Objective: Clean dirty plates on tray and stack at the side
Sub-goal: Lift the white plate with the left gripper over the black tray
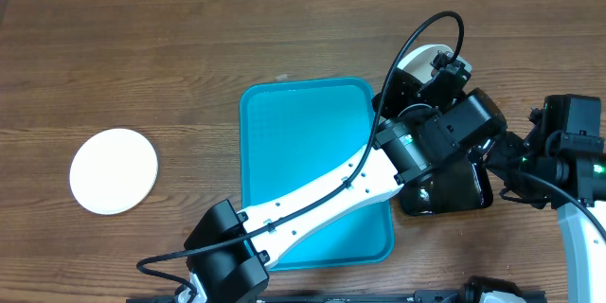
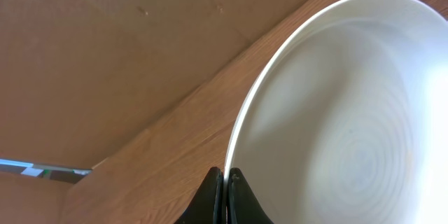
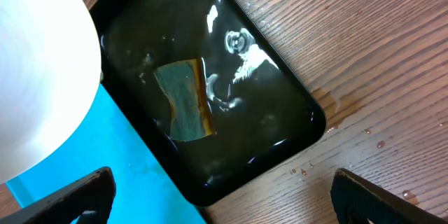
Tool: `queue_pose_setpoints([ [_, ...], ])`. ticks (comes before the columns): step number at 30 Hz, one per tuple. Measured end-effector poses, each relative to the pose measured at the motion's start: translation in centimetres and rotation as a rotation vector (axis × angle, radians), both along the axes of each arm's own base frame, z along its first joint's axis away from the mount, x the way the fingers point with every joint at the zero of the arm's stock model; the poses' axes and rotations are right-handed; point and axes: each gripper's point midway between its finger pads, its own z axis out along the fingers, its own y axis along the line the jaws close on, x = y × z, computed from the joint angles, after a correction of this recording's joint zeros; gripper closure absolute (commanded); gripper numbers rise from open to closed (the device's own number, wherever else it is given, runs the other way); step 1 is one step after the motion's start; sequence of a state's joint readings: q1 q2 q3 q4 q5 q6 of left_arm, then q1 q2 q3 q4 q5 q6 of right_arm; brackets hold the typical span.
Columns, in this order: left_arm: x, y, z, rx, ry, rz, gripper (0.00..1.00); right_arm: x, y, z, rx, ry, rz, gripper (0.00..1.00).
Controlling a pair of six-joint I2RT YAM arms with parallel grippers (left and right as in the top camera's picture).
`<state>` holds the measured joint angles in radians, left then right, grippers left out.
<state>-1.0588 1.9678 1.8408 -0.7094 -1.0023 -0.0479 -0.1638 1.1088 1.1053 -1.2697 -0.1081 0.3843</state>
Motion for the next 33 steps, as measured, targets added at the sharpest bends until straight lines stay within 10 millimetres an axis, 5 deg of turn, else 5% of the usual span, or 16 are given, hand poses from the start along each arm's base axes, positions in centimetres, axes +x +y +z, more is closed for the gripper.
queue_pose_setpoints([
  [33, -0.2, -2.6, 1.2, 0.235, -0.018, -0.197, 0.96, -0.1, 0.0, -0.1, 0.001, 0.006, 0.0, 0.0],
])
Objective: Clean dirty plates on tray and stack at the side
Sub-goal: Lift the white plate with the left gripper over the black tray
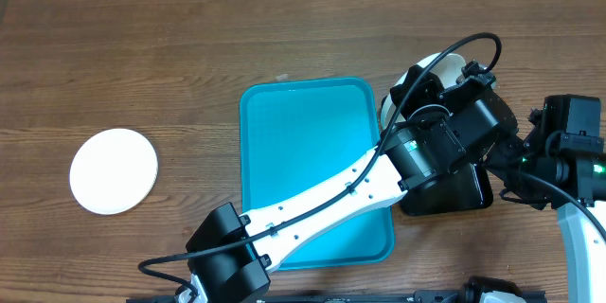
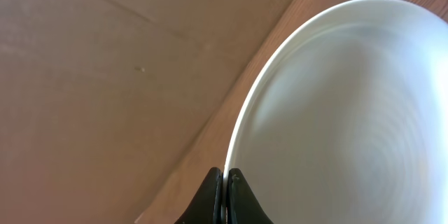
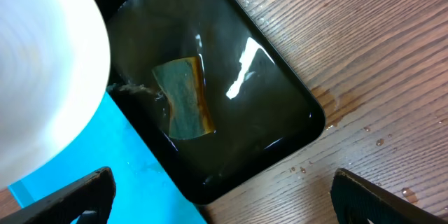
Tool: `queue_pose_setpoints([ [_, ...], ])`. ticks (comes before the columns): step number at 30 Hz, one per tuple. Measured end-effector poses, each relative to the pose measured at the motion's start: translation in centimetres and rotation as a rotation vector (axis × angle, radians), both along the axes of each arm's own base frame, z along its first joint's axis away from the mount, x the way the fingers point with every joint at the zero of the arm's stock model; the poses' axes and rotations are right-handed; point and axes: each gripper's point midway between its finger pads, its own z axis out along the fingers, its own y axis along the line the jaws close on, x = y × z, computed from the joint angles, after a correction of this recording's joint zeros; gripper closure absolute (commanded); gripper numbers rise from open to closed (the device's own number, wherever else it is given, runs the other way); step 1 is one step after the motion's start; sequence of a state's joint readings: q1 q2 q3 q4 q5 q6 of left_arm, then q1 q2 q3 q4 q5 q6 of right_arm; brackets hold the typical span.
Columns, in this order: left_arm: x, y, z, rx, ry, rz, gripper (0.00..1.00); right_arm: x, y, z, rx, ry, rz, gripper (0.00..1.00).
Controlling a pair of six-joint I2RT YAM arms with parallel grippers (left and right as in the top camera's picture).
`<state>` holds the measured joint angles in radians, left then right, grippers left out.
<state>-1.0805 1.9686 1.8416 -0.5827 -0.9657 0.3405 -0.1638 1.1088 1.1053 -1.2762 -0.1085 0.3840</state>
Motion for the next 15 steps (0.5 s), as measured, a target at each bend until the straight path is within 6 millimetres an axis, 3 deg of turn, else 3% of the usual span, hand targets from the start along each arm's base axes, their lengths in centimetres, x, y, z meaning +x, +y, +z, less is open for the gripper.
queue_pose_setpoints([
  [15, -0.22, 0.67, -0.54, -0.066, 0.015, 0.055, 0.96, -0.35, 0.05, -0.12, 0.002, 0.015, 0.0, 0.0],
])
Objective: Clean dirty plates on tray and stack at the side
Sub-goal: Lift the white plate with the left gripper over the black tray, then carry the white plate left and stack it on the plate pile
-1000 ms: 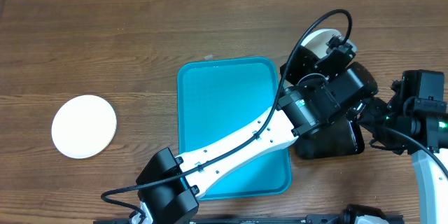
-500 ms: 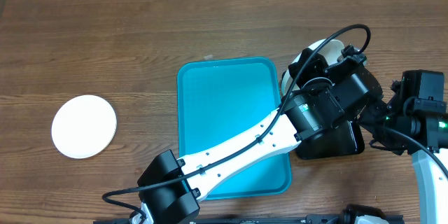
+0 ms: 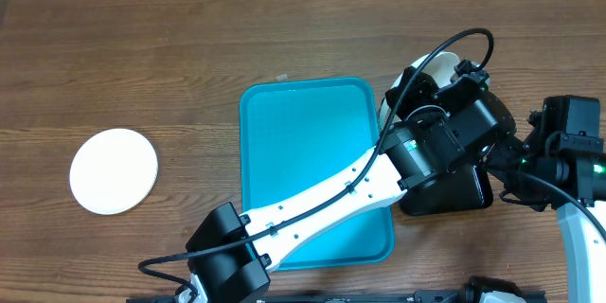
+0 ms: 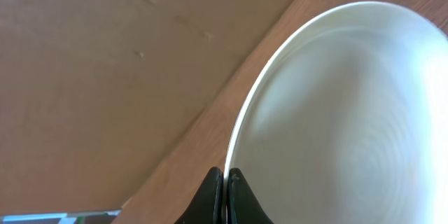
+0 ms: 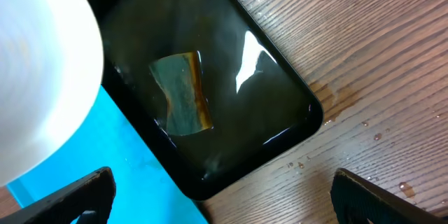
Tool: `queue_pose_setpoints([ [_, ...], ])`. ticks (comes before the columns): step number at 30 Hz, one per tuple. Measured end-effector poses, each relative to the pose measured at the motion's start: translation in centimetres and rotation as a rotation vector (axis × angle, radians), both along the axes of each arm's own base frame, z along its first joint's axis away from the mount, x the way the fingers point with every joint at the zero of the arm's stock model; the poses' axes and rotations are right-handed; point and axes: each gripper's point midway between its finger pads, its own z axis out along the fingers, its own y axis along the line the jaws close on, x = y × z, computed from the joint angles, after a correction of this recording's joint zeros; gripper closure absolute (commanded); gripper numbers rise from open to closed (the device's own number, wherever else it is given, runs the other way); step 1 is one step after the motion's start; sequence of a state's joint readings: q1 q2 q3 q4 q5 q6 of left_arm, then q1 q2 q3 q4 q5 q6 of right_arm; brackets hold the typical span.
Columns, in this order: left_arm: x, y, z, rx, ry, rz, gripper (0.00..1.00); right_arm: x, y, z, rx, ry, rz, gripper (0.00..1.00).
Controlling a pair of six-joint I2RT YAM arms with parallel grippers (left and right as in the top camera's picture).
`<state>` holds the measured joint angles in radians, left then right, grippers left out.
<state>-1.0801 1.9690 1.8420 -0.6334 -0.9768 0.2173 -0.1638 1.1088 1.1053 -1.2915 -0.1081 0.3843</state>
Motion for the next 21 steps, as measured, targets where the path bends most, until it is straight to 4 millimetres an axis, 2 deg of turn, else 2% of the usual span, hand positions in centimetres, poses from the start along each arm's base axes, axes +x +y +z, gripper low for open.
queue_pose_setpoints([
  [14, -0.3, 1.1, -0.6, -0.004, 0.015, 0.052, 0.96, 0.1, 0.0, 0.0, 0.0, -0.003, 0.0, 0.0],
  [17, -0.8, 1.4, -1.7, 0.005, 0.068, 0.045, 0.96, 0.0, 0.0, 0.0, 0.0, 0.0, 0.0, 0.0],
  [21, -1.8, 3.0, -3.6, -0.032, 0.155, 0.106, 0.96, -0.1, 0.0, 0.0, 0.0, 0.003, 0.0, 0.0],
])
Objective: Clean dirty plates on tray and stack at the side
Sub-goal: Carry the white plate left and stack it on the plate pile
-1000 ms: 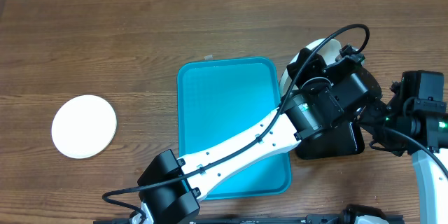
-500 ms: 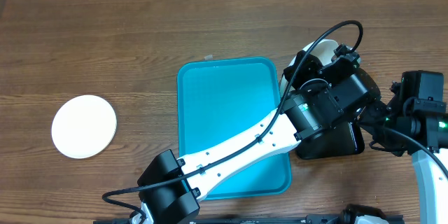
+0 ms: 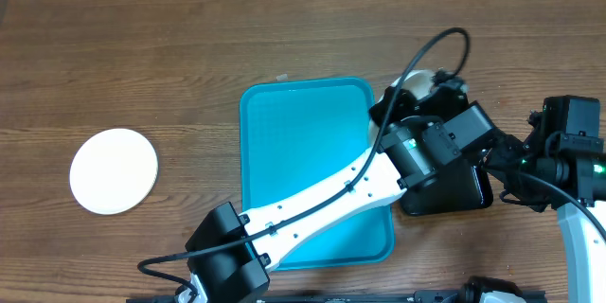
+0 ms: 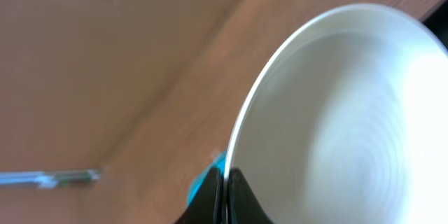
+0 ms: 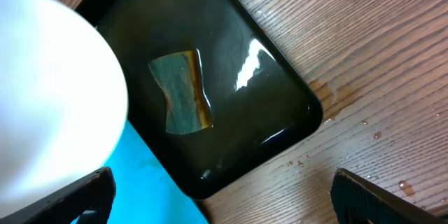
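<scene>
A white plate (image 4: 336, 112) is pinched by its rim in my left gripper (image 4: 227, 182), which is shut on it. From overhead only a sliver of that plate (image 3: 383, 104) shows beside the left arm, at the teal tray's (image 3: 303, 166) right edge. The same plate fills the left of the right wrist view (image 5: 49, 91). A second white plate (image 3: 114, 170) lies flat on the table at far left. My right gripper (image 5: 220, 196) stands open over the near corner of the black basin (image 5: 280, 70), nothing between its fingers.
The black basin (image 3: 464, 189) holds dark water with a green-and-yellow sponge (image 5: 182, 101) in it. Water drops (image 5: 371, 133) dot the wood beside the basin. A brown cardboard wall (image 4: 84, 42) runs along the table's far edge.
My left gripper has swung the plate a little leftward, toward the tray's right edge. The teal tray now shows at the bottom of the left wrist view. The right gripper has not moved.
All along, my left gripper stayed shut on the white plate's rim beside the basin, with the right gripper open and still. The plate sat over the basin's far end, then further right, and now back toward the tray. The water in the basin rippled throughout.
</scene>
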Tool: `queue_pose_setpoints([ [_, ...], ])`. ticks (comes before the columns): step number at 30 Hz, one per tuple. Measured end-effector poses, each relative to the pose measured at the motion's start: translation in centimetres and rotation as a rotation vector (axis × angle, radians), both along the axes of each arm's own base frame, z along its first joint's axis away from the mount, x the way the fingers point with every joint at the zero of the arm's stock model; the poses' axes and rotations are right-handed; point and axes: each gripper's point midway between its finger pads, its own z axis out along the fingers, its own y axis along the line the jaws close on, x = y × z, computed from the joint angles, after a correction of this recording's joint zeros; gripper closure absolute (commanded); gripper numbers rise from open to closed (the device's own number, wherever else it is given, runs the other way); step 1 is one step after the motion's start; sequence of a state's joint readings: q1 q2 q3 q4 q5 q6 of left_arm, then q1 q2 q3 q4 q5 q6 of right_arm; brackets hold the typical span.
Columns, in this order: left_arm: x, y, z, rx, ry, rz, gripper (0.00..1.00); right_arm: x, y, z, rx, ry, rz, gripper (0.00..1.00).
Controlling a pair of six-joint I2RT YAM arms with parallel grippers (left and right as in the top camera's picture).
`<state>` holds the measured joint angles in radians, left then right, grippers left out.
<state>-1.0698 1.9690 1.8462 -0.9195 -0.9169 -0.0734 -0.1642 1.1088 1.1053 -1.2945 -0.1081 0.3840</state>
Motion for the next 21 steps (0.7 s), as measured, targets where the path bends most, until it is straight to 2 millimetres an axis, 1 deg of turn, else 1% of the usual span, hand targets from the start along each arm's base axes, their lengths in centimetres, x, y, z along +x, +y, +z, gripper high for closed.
queue_pose_setpoints([
  [2, -0.2, 1.2, -1.0, -0.041, 0.059, 0.048, 0.96, 0.0, 0.0, 0.0, 0.0, 0.0, 0.001, 0.0],
  [4, -0.4, 3.0, -1.7, -0.098, 0.137, 0.114, 0.96, 0.0, 0.0, 0.0, 0.0, 0.0, 0.0, 0.0],
  [7, 0.0, 6.7, -1.2, -0.221, 0.233, 0.231, 0.96, 0.0, 0.0, 0.0, 0.0, 0.0, 0.0, 0.0],
  [9, 0.3, 10.1, 0.0, -0.313, 0.289, 0.318, 0.96, 0.0, 0.0, 0.0, 0.0, 0.0, 0.0, 0.0],
  [11, 0.1, 13.8, 1.2, -0.38, 0.332, 0.403, 0.96, 0.0, 0.0, 0.0, 0.0, 0.0, 0.0, 0.0],
  [15, -0.7, 22.1, 3.4, -0.481, 0.375, 0.597, 0.95, 0.0, 0.0, 0.0, -0.002, 0.0, 0.003, 0.0],
  [18, -1.7, 28.1, 4.0, -0.521, 0.391, 0.764, 0.95, 0.0, 0.0, 0.0, -0.001, 0.0, 0.004, 0.0],
  [21, -2.5, 33.6, 3.8, -0.564, 0.403, 0.936, 0.95, 0.0, 0.0, 0.0, -0.002, 0.0, 0.004, 0.0],
])
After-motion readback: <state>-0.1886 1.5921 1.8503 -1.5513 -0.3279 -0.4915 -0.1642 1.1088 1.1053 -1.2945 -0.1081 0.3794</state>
